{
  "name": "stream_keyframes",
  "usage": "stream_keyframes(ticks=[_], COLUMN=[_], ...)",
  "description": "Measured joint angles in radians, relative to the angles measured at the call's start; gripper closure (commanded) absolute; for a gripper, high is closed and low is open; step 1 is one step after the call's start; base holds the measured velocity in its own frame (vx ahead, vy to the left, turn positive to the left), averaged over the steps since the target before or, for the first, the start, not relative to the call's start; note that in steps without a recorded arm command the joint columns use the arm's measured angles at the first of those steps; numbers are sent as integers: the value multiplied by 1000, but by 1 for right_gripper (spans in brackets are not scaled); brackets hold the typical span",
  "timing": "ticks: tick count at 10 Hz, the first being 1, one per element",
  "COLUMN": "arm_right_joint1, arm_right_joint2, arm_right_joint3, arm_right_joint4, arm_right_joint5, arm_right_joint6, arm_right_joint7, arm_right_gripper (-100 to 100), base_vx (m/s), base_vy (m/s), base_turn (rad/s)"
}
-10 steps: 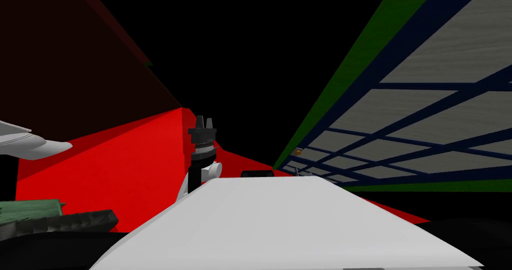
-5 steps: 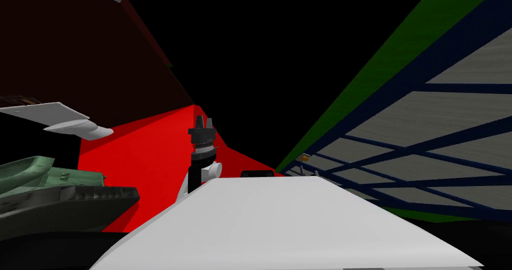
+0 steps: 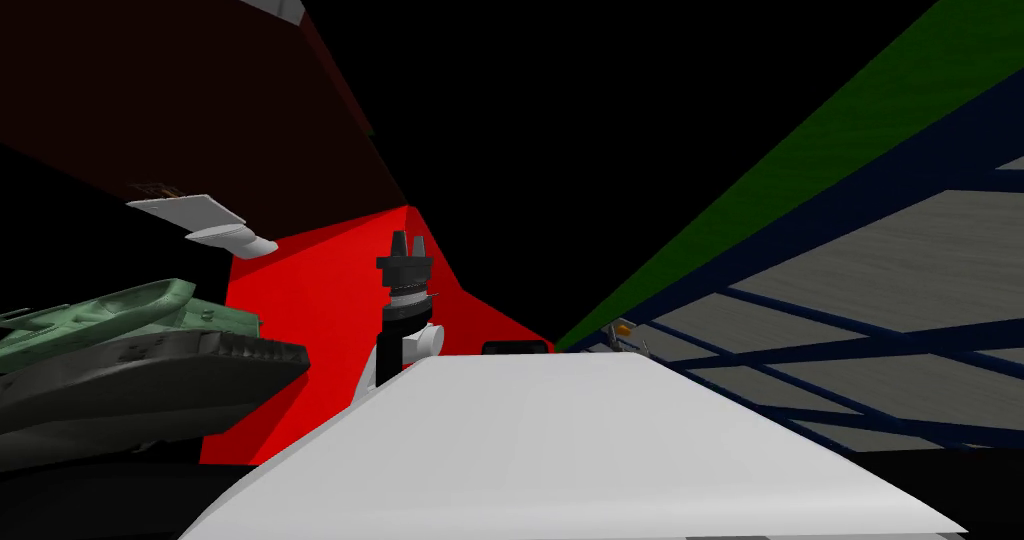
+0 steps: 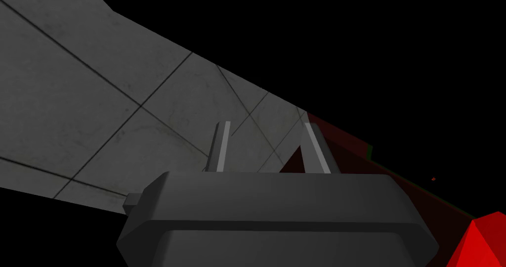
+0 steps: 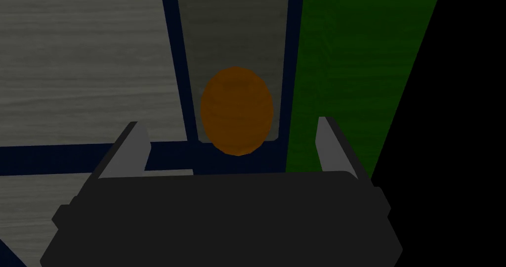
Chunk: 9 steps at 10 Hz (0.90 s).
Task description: Pull the door open
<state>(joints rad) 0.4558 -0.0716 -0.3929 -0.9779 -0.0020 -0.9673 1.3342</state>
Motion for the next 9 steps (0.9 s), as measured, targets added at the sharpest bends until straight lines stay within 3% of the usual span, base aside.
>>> stream_keyframes(ticks=[2,3,9], arm_right_joint1=[-33,-34,-31], arm_right_joint2=[6,6,7], arm_right_joint3=[-35,-37,-34], arm_right_joint4=[29,31,29], arm_right_joint5=[-22,-24,-22], arm_right_joint6=[28,31,26], arm_right_joint7=[3,4,3], arm_right_gripper=[-100,100,100], base_vx=[-25,-4,-2], base_vy=[2,2,3], base_turn=[118,-35,-3])
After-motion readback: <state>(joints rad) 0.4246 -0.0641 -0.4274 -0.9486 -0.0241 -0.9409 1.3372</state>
